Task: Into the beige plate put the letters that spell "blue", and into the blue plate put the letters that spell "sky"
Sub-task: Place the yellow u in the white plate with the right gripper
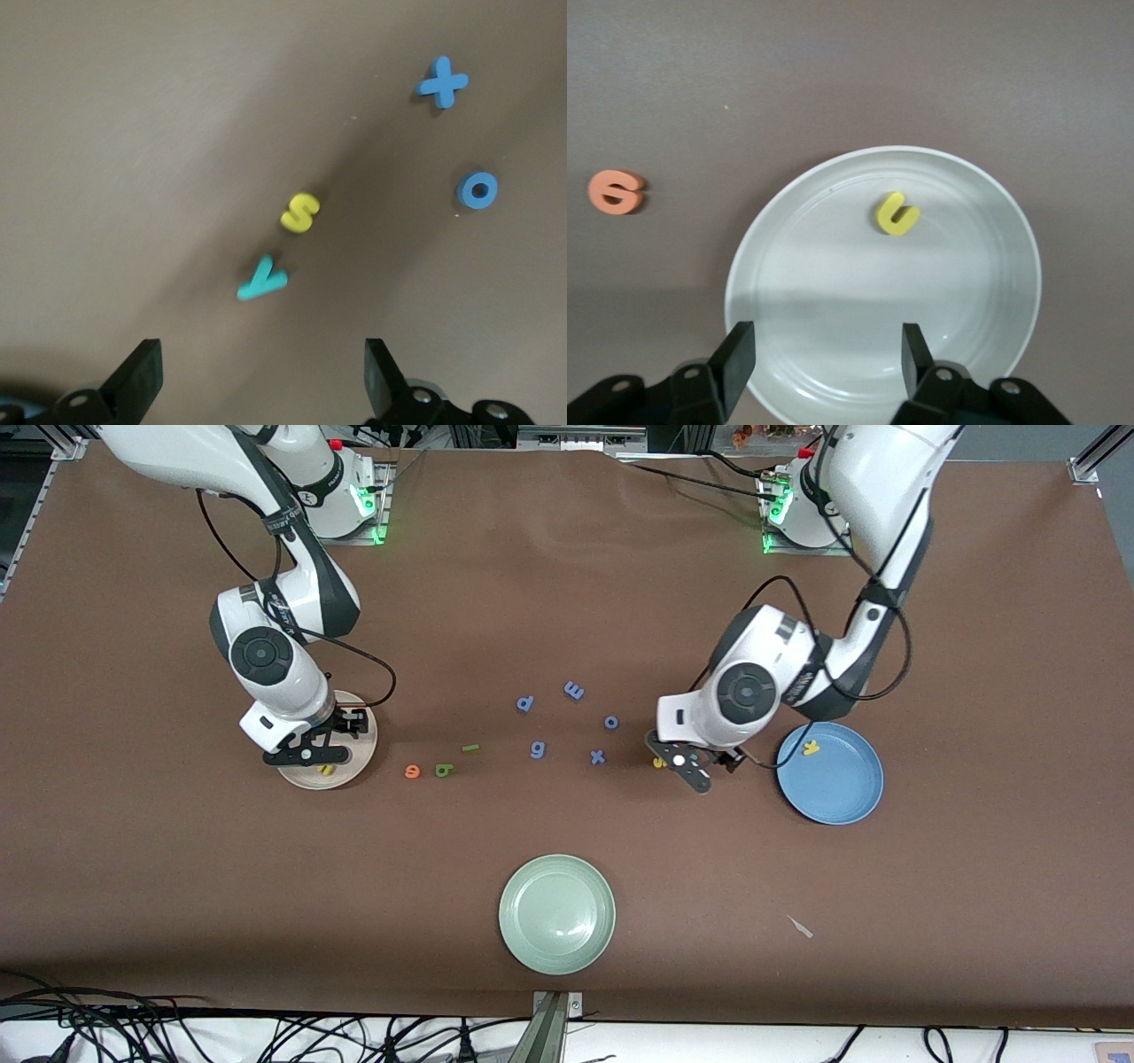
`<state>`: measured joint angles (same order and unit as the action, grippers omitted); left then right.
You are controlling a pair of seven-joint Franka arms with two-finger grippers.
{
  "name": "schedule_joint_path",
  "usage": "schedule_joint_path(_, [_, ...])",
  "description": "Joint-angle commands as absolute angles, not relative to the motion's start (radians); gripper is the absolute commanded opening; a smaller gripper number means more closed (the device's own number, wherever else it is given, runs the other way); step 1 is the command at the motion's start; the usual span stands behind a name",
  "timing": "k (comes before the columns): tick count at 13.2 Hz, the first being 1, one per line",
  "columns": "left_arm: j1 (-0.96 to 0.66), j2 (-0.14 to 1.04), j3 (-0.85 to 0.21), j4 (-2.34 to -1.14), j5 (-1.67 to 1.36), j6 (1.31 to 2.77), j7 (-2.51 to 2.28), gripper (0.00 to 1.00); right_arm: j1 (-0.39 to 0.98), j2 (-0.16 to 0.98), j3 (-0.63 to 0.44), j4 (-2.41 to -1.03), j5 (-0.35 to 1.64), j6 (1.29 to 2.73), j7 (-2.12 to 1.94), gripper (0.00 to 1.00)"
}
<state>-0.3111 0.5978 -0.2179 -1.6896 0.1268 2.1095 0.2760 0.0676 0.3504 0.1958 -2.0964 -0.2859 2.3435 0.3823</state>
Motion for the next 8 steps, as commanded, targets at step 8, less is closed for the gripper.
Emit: schedule_joint_path(8, [-0.353, 0.747, -0.212, -1.658, 0.176, 2.324, 0.543, 1.0, 0.087, 0.583, 0.327, -1.853, -0.281, 2.41, 0.531, 0.75])
